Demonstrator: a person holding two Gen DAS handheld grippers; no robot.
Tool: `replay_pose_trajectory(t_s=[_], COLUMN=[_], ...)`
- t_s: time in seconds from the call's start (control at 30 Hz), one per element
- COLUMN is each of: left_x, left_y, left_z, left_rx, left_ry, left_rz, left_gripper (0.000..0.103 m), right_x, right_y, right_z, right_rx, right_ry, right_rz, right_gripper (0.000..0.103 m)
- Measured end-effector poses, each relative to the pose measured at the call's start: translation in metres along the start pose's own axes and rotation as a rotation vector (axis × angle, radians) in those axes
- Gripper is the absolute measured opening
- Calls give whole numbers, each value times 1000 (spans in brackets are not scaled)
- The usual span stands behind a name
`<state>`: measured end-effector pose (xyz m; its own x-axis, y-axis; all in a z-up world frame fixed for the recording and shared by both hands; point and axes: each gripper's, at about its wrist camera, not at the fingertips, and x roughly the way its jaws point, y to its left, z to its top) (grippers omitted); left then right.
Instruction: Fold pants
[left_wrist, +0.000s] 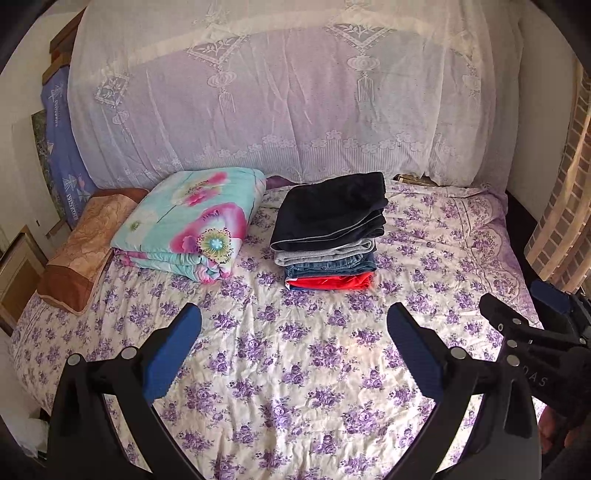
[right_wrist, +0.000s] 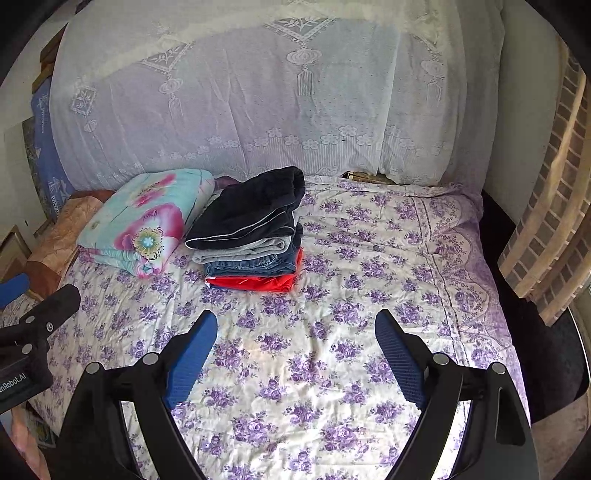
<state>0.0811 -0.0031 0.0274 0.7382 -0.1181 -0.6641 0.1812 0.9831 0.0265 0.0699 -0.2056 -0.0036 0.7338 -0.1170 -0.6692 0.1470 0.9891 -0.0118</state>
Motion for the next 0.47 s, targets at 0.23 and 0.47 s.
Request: replay_pose_trajectory(t_s=[0.23,0.47], left_x=[0,4], left_y=[-1,-1], left_z=[0,1], left_rx=[10,14], left_ry=[9,20], left_rz=[5,-5], left_gripper=[98,98], right_x=[2,4], right_y=[7,9], right_z=[3,2], right_rx=[-12,-12], right_ry=[-2,4], right_rz=[6,3], right_gripper=[88,88])
